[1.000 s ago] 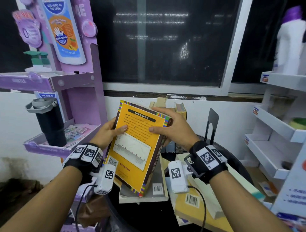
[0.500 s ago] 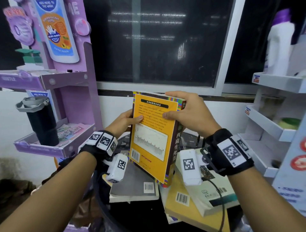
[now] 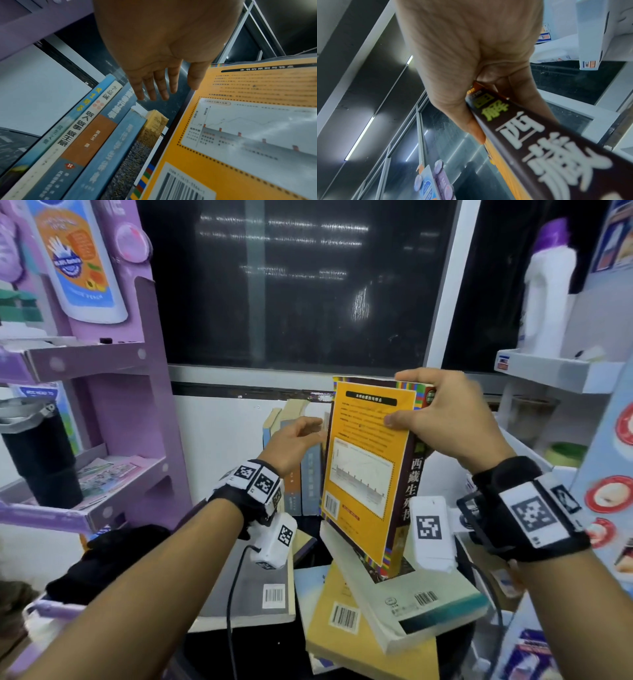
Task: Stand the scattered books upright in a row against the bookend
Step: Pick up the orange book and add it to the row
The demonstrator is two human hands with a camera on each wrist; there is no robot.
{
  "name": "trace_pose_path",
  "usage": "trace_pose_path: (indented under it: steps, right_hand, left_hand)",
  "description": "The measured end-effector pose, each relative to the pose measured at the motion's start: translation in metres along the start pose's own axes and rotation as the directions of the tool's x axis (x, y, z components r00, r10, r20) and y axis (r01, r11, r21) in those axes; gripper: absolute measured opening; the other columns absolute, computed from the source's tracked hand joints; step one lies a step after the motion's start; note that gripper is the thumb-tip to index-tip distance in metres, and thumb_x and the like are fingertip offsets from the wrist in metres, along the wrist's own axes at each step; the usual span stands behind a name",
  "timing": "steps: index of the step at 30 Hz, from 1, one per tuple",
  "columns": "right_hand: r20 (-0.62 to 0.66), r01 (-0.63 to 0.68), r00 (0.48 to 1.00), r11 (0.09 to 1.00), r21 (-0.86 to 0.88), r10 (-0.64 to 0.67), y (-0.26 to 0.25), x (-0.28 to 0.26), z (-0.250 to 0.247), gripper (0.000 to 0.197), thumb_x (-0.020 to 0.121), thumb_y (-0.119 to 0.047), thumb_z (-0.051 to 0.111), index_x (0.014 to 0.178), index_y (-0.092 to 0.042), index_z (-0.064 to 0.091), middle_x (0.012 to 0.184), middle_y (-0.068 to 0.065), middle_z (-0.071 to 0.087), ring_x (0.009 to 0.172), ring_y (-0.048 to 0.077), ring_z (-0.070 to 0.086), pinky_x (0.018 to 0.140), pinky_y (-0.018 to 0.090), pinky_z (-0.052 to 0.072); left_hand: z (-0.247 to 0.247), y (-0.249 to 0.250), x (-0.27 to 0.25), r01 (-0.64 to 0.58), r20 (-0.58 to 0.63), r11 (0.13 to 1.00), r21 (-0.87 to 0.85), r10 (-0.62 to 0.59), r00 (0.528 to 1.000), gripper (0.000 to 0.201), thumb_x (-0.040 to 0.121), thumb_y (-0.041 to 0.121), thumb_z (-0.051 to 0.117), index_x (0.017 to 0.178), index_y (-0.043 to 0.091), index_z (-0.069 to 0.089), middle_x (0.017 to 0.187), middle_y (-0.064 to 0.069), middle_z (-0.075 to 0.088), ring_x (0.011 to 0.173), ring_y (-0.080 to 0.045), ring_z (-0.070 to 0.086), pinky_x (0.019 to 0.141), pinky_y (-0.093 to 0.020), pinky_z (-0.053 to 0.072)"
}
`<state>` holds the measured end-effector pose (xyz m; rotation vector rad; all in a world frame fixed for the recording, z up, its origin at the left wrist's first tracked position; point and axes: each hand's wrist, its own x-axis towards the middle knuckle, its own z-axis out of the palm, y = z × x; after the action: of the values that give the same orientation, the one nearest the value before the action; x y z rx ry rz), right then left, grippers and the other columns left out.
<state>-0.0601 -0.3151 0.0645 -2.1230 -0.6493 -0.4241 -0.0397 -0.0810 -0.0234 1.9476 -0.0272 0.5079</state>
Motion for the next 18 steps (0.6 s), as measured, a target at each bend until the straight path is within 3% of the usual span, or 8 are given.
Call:
trace_pose_path:
  steps: [10,12,15,18]
  right_hand:
    - [-0.092,-0.034,0.995,0.992,-0.12,0.023,0.029,0.028,0.011,0.056,0.08,-0.022,0.077,0.131,-0.024,0.056,0.098,-0.003,0.063,0.103,0.02,0.062,0.081,0.036,0.057]
    - [-0.105,-0.043,0.994,0.99,-0.134,0.029,0.034,0.035,0.017,0.057,0.081,-0.021,0.076,0.134,-0.024,0.054,0.098,-0.003,0.062,0.103,0.02,0.061,0.082,0.035,0.055]
    - [-0.126,-0.048,0.992,0.986,-0.158,0.028,0.042,0.047,0.025,0.058,0.082,-0.022,0.074,0.135,-0.023,0.053,0.107,0.002,0.067,0.102,0.021,0.062,0.086,0.04,0.056]
    - [-0.136,-0.056,0.99,0.984,-0.171,0.032,0.049,0.059,0.033,0.053,0.084,-0.021,0.073,0.134,-0.021,0.054,0.099,-0.001,0.065,0.096,0.02,0.063,0.085,0.038,0.056]
  left_hand:
    - [0.033,-0.006,0.031,0.03,-0.026,0.986,0.165,-0.026,0.999,0.049,0.094,0.022,0.056,0.141,0.013,0.044,0.143,-0.007,0.046,0.131,-0.021,0.043,0.103,-0.026,0.032]
    - [0.036,-0.007,0.04,0.022,-0.031,0.982,0.188,-0.017,0.999,0.051,0.094,0.023,0.056,0.142,0.013,0.043,0.145,-0.008,0.044,0.133,-0.021,0.041,0.101,-0.026,0.031]
    - [0.04,-0.01,0.054,0.017,-0.025,0.975,0.224,-0.012,1.0,0.053,0.092,0.026,0.058,0.142,0.014,0.043,0.146,-0.01,0.043,0.132,-0.021,0.042,0.108,-0.033,0.033]
    - [0.043,-0.014,0.067,0.031,-0.008,0.968,0.251,-0.03,1.0,0.055,0.092,0.029,0.059,0.142,0.017,0.042,0.147,-0.009,0.041,0.133,-0.021,0.041,0.11,-0.036,0.034]
